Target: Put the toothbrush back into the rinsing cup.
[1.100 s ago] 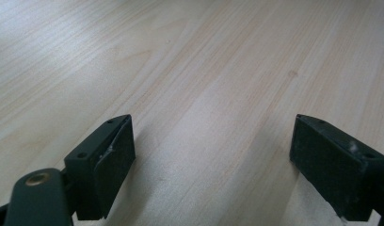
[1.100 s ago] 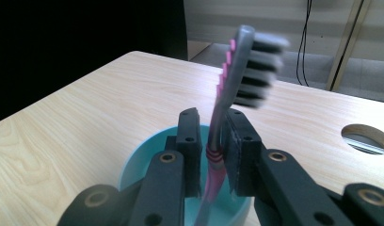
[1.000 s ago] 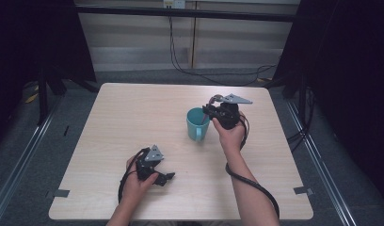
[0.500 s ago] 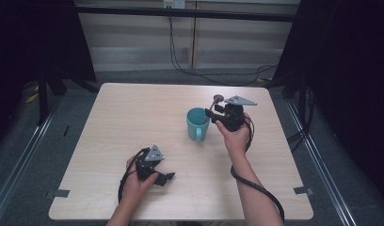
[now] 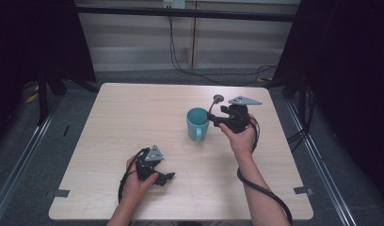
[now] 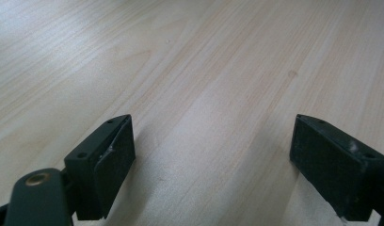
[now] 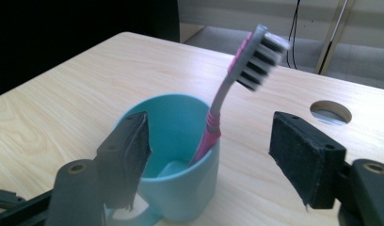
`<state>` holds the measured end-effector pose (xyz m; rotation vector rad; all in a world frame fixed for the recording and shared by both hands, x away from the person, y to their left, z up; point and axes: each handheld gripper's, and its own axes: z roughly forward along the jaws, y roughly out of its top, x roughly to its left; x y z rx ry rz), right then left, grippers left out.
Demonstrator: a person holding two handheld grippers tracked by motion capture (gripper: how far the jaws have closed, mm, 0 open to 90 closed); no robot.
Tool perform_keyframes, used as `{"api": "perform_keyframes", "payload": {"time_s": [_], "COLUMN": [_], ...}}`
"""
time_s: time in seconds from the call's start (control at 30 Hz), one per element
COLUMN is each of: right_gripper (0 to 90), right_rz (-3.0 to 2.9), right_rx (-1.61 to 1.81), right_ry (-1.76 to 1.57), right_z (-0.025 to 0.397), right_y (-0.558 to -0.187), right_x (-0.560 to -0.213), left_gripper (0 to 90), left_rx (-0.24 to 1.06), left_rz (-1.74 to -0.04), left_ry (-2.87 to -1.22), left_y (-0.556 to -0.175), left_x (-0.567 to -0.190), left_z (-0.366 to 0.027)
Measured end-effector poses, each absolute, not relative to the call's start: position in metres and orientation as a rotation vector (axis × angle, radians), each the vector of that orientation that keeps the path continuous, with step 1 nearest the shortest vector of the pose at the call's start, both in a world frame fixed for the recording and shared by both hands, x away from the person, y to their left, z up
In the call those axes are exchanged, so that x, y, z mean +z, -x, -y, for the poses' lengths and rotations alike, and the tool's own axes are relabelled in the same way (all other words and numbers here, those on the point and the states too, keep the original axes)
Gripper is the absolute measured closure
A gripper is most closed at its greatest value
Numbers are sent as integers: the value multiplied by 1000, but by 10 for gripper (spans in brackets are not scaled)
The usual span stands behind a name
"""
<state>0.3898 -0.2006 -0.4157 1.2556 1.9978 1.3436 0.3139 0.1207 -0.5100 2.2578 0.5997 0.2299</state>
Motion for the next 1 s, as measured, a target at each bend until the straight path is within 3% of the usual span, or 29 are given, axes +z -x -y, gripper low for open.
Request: {"api": "perform_keyframes", "payload": {"time_s": [1.0], "right_gripper": [194], "right_rz": [-2073], "right_rx": [1351], "right_ry": [-1226], "right_z": [214], "right_y": [-363], "right_x": [-424], "left_gripper": [143], "left_rx": [230], "left_rz": [-599], "left_ry": [-2259], "left_y": [-314], "left_x": [-510], "left_z": [-121]}}
